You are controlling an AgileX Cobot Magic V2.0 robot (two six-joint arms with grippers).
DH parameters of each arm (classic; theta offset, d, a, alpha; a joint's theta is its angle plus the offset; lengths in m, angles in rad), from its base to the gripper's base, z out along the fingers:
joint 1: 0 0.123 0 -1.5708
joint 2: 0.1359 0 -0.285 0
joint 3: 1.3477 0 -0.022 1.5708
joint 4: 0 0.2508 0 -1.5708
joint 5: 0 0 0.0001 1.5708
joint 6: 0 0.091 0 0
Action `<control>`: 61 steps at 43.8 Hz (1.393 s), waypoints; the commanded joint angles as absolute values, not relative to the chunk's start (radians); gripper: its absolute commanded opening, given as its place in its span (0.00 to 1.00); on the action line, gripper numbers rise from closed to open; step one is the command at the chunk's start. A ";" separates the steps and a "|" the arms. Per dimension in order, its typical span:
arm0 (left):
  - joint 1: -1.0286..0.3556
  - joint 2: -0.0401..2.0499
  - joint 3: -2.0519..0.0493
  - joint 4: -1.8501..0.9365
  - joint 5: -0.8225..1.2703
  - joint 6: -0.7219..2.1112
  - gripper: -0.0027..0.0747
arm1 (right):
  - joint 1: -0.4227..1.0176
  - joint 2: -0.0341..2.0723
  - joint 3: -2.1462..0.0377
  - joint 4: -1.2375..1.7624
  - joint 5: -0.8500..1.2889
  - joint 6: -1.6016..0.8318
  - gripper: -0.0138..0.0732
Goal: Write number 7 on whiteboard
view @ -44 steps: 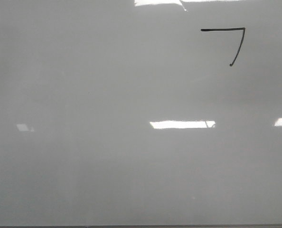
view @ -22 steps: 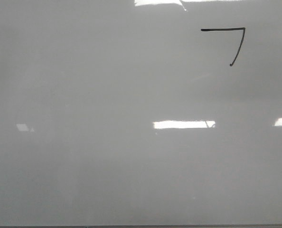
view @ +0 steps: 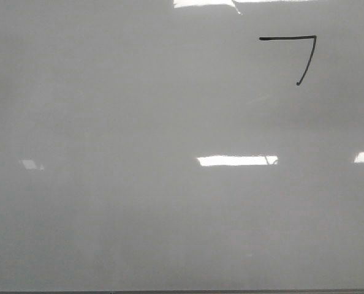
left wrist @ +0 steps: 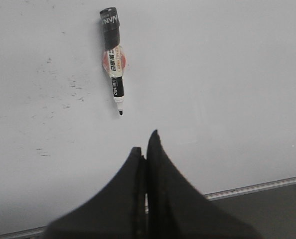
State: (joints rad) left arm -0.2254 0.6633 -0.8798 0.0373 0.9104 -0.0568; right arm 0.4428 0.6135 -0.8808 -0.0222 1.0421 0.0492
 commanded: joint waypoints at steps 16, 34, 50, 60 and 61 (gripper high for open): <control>-0.125 0.562 -0.832 0.083 0.683 -0.045 0.01 | 0.437 0.612 -0.913 -0.038 0.981 0.047 0.08; -0.031 0.168 -0.337 0.037 0.239 -0.019 0.01 | 0.437 0.612 -0.913 -0.038 0.981 0.047 0.08; 0.041 -0.023 -0.064 -0.031 0.103 -0.019 0.01 | 0.437 0.612 -0.913 -0.038 0.981 0.047 0.08; 0.041 -0.021 0.009 -0.034 0.019 -0.019 0.01 | 0.437 0.612 -0.913 -0.038 0.983 0.047 0.08; 0.041 -0.021 0.009 -0.034 0.024 -0.019 0.01 | 0.437 0.612 -0.913 -0.038 0.983 0.047 0.08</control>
